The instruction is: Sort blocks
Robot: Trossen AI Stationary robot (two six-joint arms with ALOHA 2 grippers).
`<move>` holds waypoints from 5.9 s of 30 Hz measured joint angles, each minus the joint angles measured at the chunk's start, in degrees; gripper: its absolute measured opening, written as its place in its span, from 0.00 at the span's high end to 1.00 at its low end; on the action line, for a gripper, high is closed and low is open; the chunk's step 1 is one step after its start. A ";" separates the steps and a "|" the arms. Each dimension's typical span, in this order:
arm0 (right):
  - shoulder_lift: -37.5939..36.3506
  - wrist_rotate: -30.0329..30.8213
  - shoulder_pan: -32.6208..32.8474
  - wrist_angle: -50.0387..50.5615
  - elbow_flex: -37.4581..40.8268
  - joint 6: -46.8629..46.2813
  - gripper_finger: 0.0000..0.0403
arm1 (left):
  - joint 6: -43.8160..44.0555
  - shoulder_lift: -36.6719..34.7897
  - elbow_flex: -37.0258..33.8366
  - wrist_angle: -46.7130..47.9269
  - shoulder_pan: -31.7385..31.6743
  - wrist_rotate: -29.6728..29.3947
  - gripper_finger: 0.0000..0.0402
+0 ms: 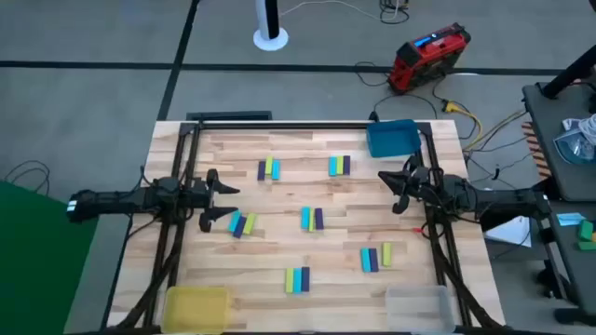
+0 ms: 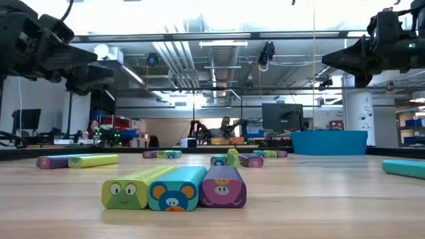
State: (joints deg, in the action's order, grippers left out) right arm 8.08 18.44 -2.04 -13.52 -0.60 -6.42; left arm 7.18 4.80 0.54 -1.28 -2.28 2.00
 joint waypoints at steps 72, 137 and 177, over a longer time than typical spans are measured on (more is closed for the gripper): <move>0.00 0.49 -0.09 -4.21 0.00 -1.81 0.97 | 0.00 0.02 0.00 0.00 0.00 0.02 0.37; 19.20 6.07 -0.24 16.19 -40.52 -17.94 0.97 | 28.58 1.66 -0.02 -54.14 -0.02 -22.53 0.37; 19.45 2.14 -0.33 27.19 -44.02 -16.75 0.97 | 56.53 4.27 0.00 -47.59 -0.02 -46.53 0.37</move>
State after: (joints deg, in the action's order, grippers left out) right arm 27.53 20.58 -2.37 13.67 -44.62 -23.17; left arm 63.71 9.08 0.54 -48.87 -2.31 -44.53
